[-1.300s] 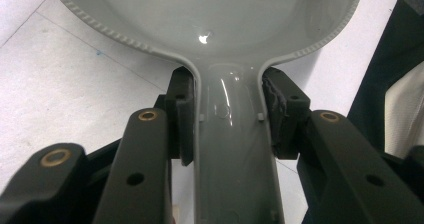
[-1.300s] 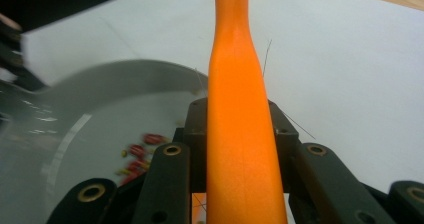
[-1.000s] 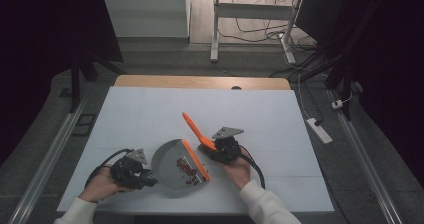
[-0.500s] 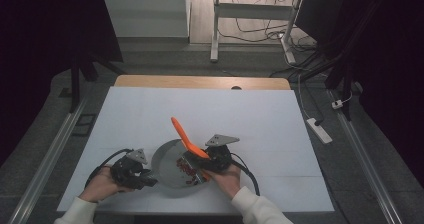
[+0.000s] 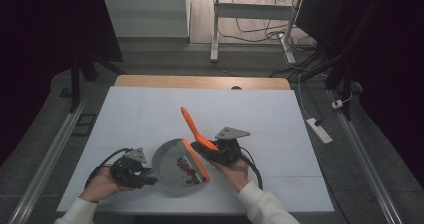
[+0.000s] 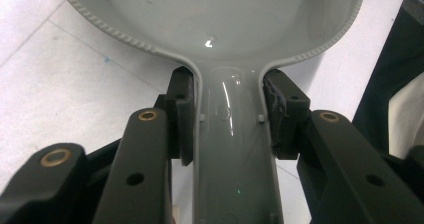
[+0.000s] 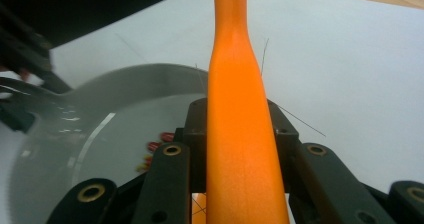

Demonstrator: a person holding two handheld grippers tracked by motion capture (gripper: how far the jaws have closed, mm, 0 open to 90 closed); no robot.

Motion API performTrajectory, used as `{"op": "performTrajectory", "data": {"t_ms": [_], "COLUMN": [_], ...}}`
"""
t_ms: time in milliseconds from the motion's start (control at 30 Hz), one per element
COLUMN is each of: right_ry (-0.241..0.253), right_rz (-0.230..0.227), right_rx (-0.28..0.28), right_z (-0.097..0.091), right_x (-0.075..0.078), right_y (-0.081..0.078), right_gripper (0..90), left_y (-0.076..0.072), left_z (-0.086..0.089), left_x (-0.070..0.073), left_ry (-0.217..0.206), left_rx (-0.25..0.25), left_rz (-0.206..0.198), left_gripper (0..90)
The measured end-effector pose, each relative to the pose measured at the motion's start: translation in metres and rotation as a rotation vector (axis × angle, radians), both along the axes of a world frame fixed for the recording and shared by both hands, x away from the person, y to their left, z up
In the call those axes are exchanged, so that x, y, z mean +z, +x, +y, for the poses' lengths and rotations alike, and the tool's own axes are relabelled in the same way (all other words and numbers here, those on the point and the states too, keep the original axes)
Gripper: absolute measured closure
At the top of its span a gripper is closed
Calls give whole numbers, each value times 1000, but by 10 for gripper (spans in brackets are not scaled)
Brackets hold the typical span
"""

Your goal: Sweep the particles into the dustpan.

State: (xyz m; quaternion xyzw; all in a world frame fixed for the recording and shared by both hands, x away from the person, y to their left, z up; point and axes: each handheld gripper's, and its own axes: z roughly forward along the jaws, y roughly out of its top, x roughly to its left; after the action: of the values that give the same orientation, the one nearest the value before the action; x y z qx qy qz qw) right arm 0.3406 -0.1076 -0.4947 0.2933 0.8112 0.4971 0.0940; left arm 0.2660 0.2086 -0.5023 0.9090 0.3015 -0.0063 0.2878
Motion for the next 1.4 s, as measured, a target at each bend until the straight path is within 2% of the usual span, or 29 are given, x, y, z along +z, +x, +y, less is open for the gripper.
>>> {"op": "performTrajectory", "data": {"t_ms": [100, 267, 467, 800, 1100, 1233, 1400], "right_ry": [-6, -17, -62, -56, -54, -63, -60], "right_rz": [9, -1, -23, -30, -28, -36, -43], "right_rx": [-16, -9, -6, -38, -54, -53, -59], "right_z": [-6, -9, -13, -28, -43, -46, -51], "right_x": [0, 1, 3, 9, 16, 19, 22], "right_y": [5, 7, 7, 11, 14, 13, 12], "right_gripper": [701, 701, 700, 701, 701, 701, 701], "left_y": [0, -1, -2, -2, -4, -5, -5], "left_z": [0, 0, 0, 1, 2, 4, 6], "left_x": [-2, -7, -13, -15, -13, -11, -9], "left_ry": [-9, -21, -49, -63, -91, -108, -157], "left_rx": [6, 11, 30, 78, 124, 142, 183], "left_rz": [0, -13, -32, -59, -108, -134, -145], "left_gripper": [613, 613, 613, 613, 613, 614, 613]}}
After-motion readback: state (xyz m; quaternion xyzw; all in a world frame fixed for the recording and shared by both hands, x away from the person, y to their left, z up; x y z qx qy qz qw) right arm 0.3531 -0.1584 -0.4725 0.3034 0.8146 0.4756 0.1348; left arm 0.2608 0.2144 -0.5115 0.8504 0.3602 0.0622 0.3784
